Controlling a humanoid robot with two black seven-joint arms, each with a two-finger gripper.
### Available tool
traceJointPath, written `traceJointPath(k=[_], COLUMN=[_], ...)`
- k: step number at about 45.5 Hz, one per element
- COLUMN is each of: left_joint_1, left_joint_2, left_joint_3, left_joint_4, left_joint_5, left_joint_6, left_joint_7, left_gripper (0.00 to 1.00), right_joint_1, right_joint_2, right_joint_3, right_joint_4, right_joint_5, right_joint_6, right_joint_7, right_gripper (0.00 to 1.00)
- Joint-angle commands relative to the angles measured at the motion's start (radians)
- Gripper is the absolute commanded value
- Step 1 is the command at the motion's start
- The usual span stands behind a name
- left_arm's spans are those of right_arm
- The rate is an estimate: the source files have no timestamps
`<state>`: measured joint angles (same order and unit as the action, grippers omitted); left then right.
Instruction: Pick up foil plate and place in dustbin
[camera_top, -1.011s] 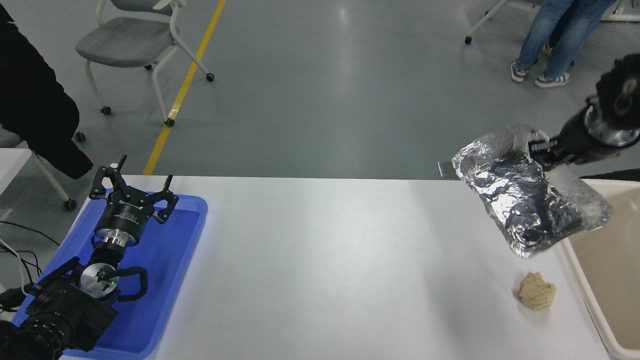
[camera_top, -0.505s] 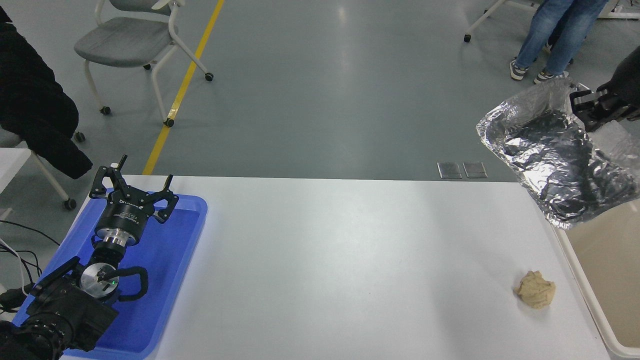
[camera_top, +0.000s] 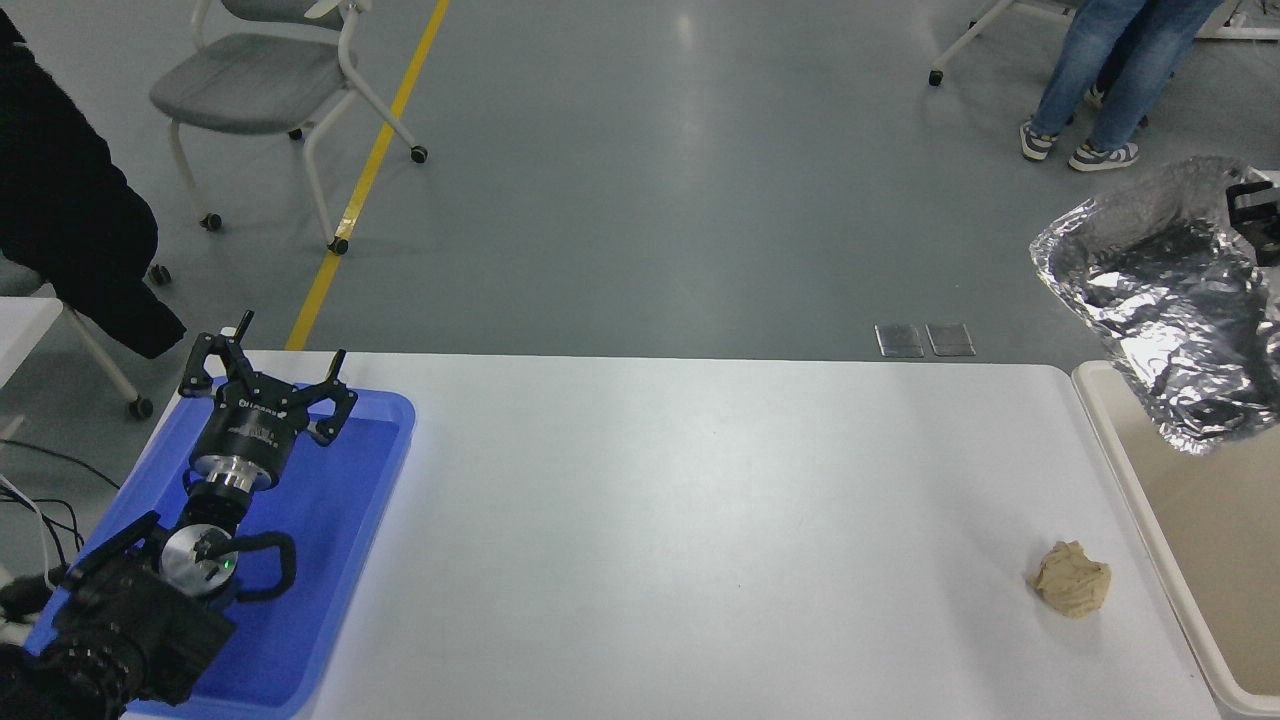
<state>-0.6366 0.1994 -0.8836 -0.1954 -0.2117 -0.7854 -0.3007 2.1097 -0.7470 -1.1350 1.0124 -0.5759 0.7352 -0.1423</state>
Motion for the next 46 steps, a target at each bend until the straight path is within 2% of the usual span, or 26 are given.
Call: traceJointPath(k=[1, 5, 14, 26, 33, 46], left_joint_1=[0.0, -0.002, -0.002, -0.002, -0.002, -0.002], left_joint_2=[0.0, 0.0, 0.0, 0.0, 0.0, 0.0], left_joint_3=[0.0, 0.0, 0.0, 0.0, 0.0, 0.0], left_joint_4=[0.001, 0.001, 0.001, 0.001, 0.001, 0.001], left_joint_5=[0.0, 0.0, 0.0, 0.0, 0.0, 0.0], left_joint_6=[0.0, 0.0, 0.0, 0.0, 0.0, 0.0], left_joint_7=[0.0, 0.0, 0.0, 0.0, 0.0, 0.0], left_gripper=[1.0, 1.0, 1.0, 1.0, 1.0, 1.0], right_joint_1=[-0.371, -0.531, -0.845, -1.123, -1.206, -1.238], right_joint_2=[-0.109, -0.101, -0.058, 0.066, 0.144, 0.161], right_joint_3=[0.256, 0.369, 0.535, 0.594, 0.598, 0.601], right_joint_4=[-0.331, -0.452, -0.607, -0.738, -0.813, -0.816], right_joint_5=[-0.139, -0.156, -0.156, -0.154, -0.153, -0.15], right_joint_6=[-0.005, -0.026, -0.166, -0.416, -0.481, -0.537], right_joint_7=[0.072, 0.108, 0.128, 0.13, 0.13, 0.125], right_gripper=[0.0, 0.0, 0.0, 0.0, 0.0, 0.0])
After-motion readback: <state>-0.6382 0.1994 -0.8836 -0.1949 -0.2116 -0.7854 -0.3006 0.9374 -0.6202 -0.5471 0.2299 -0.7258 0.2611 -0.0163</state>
